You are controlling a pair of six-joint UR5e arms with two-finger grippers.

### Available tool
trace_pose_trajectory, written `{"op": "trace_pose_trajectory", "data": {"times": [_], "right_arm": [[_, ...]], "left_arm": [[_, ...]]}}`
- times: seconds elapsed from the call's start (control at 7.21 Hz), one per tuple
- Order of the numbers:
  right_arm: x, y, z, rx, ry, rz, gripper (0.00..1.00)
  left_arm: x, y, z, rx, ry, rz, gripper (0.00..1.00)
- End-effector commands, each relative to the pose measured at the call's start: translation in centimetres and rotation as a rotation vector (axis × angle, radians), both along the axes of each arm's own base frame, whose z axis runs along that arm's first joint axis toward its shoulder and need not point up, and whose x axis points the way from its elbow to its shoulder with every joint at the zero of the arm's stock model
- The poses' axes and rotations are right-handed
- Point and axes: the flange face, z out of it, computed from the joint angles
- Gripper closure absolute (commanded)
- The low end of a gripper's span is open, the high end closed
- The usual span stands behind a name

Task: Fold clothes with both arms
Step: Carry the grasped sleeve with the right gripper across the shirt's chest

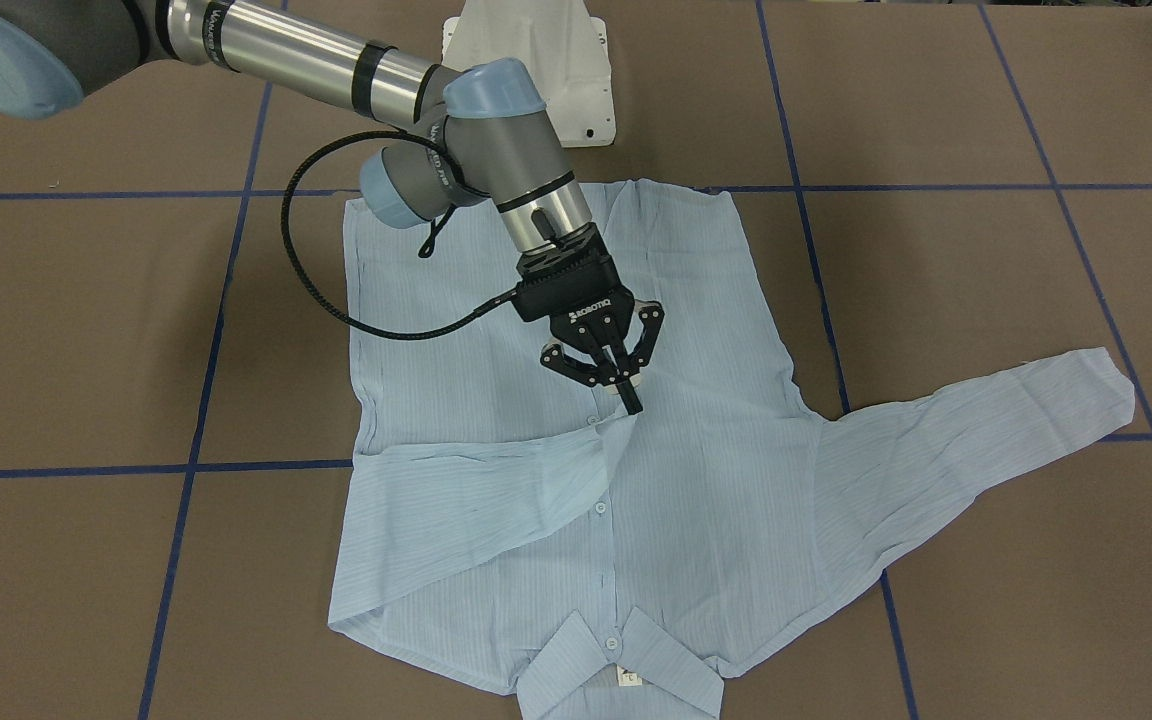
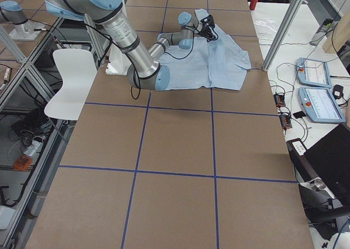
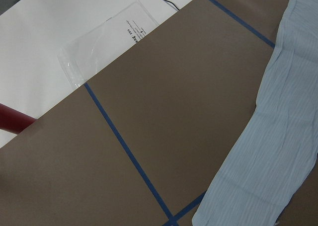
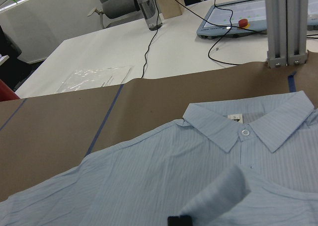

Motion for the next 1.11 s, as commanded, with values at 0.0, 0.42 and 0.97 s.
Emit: {"op": "trace_pose_trajectory", "data": {"times": [0.0, 0.42, 0.97], "right_arm": [[-3.0, 1.8, -2.3, 0.000, -0.003, -0.029, 1.00], [-3.8, 1.8, -5.0, -0.122, 0.046, -0.016, 0.00], [4.8, -6.4, -1.8, -0.371, 0.272, -0.026, 0.00]], "left_arm": [[0.0, 0.0, 0.1, -0.002, 0.001, 0.001, 0.00], [0.0, -0.1, 0.2, -0.004, 0.001, 0.002, 0.00], [0.5, -1.6, -0.5, -0.012, 0.044, -0.044, 0.00]]}}
